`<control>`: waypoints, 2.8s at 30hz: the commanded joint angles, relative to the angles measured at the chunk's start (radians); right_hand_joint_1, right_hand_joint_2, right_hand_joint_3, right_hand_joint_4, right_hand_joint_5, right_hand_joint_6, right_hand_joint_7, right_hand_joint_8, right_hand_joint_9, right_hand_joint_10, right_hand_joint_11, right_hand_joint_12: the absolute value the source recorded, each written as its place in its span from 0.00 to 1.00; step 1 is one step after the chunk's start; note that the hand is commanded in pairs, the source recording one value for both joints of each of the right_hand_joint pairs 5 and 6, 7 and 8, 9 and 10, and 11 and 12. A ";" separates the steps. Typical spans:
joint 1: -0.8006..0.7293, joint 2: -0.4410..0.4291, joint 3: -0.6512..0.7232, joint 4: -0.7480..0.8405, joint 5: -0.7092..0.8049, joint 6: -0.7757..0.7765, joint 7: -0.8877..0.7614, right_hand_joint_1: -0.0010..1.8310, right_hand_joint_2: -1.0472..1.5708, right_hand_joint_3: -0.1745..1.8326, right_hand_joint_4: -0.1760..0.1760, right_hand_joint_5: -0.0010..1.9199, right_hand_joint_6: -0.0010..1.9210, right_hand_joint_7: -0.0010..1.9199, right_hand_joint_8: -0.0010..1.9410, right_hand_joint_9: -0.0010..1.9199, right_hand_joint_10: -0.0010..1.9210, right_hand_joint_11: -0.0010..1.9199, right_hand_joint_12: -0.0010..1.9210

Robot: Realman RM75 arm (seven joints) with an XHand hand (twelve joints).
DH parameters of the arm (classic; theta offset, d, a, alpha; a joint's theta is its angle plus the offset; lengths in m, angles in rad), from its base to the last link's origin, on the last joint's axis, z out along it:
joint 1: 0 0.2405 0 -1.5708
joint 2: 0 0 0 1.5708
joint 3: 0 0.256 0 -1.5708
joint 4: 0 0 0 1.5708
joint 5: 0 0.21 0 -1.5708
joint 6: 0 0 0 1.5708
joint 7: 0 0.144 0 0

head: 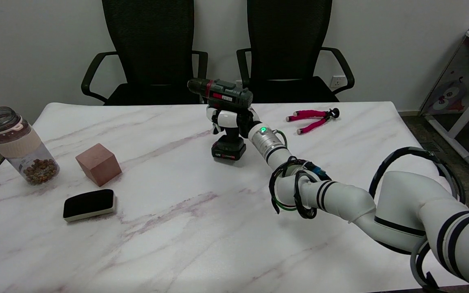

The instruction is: Pick up the power screwdriver.

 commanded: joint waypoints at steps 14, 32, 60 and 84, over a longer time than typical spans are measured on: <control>-0.006 0.012 0.006 -0.049 0.005 0.024 0.000 0.54 0.70 0.67 0.52 0.78 0.78 0.78 0.77 0.93 0.93 0.68 0.68; -0.005 0.012 0.012 -0.075 0.005 0.024 0.000 0.51 0.67 0.55 0.52 0.75 0.75 0.75 0.74 1.00 1.00 0.97 0.97; 0.026 0.198 0.012 -0.483 -0.006 0.067 -0.011 0.52 0.72 0.53 1.00 0.79 0.79 0.79 0.78 1.00 1.00 1.00 1.00; -0.022 0.301 0.068 -0.834 0.013 0.076 -0.132 0.49 0.73 0.57 1.00 0.81 0.80 0.81 0.80 1.00 1.00 1.00 1.00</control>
